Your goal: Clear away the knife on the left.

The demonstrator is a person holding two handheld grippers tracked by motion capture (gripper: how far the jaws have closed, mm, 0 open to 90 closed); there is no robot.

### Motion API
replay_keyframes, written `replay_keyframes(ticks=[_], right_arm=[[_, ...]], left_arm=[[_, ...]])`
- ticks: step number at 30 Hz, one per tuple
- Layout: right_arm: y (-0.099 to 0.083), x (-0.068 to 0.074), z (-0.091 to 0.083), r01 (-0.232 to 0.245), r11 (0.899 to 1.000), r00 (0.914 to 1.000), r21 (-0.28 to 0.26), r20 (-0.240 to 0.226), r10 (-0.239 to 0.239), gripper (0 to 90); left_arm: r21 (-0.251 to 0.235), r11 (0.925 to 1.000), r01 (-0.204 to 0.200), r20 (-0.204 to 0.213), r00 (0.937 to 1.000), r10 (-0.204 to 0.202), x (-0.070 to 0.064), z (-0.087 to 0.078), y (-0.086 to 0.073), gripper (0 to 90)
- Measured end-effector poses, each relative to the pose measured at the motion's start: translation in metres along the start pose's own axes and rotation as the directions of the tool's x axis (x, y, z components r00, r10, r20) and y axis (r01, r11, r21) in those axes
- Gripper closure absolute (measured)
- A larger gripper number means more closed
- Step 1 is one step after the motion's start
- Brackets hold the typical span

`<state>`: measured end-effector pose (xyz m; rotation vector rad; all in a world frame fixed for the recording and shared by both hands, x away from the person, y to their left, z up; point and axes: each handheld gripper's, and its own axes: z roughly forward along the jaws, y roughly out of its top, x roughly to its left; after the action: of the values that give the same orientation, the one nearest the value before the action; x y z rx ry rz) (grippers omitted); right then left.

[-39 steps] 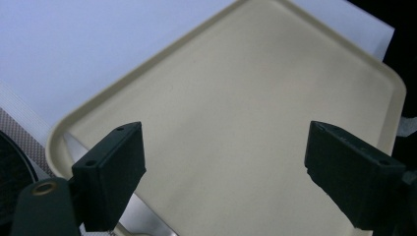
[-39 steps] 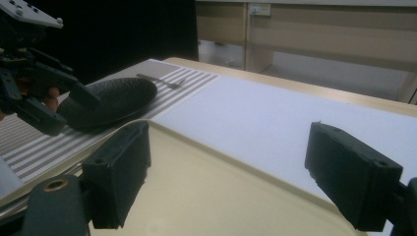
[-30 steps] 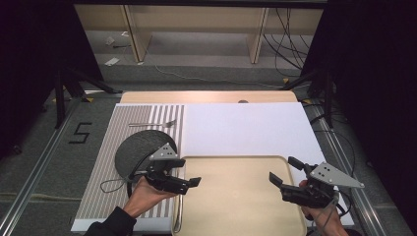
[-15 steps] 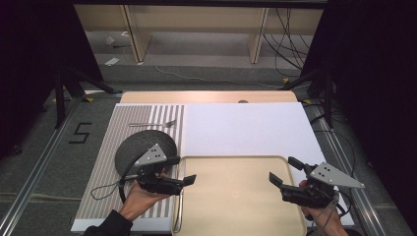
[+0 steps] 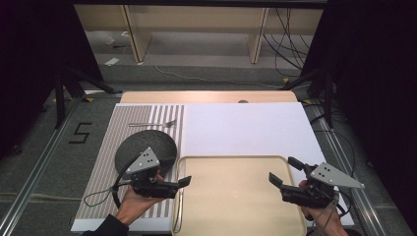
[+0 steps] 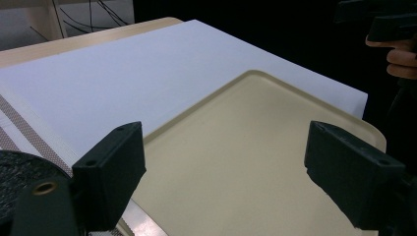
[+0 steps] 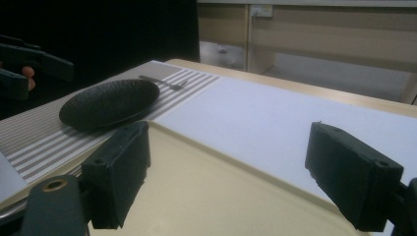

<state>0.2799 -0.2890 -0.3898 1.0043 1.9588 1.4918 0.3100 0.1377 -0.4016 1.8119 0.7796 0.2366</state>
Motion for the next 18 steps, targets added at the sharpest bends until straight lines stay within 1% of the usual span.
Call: replay_keyframes(ticks=[3, 5, 9, 10, 11, 13, 16, 18], right_arm=[[0.0001, 0.0003, -0.0001, 0.0, 1.0, 1.0, -0.001, 0.0, 0.0, 18.0], [0.0001, 0.0002, -0.0001, 0.002, 1.0, 1.0, -0.005, -0.001, -0.002, 17.9], [0.0004, 0.0006, -0.0009, -0.003, 1.0, 1.0, -0.008, -0.003, 0.003, 17.9], [0.0004, 0.0006, -0.0009, -0.005, 1.0, 1.0, -0.01, -0.003, 0.004, 17.9], [0.0004, 0.0004, -0.0009, -0.004, 1.0, 1.0, -0.01, -0.003, 0.004, 17.9], [0.0004, 0.0004, -0.0008, -0.005, 1.0, 1.0, -0.011, -0.003, 0.005, 17.9], [0.0004, 0.0005, -0.0005, -0.004, 1.0, 1.0, -0.01, -0.003, 0.003, 17.9], [0.0004, 0.0006, -0.0006, -0.002, 1.0, 1.0, -0.009, -0.002, 0.002, 17.9]], left_arm=[[0.004, 1.0, 0.002, 0.006, 1.0, -0.002, -0.0015, -0.0007, -0.0037, 15.2], [0.007, 0.9998, -0.017, -0.004, 0.9998, 0.017, -0.0029, -0.0009, -0.0053, 15.2], [-0.035, 0.9993, -0.015, -0.002, 0.9999, 0.015, -0.0031, -0.0047, -0.005, 15.2], [-0.046, 0.9987, -0.021, -0.004, 0.9998, 0.021, -0.0029, -0.0059, -0.005, 15.2], [-0.055, 0.9983, -0.016, 0.001, 0.9999, 0.016, -0.0029, -0.0068, -0.0055, 15.2], [-0.058, 0.9982, -0.011, 0.0, 0.9999, 0.011, -0.0024, -0.0073, -0.0062, 15.2], [-0.058, 0.9981, -0.019, -0.009, 0.9998, 0.018, -0.0026, -0.0073, -0.0072, 15.2], [-0.059, 0.9981, -0.018, -0.006, 0.9998, 0.018, -0.0025, -0.0075, -0.007, 15.2]])
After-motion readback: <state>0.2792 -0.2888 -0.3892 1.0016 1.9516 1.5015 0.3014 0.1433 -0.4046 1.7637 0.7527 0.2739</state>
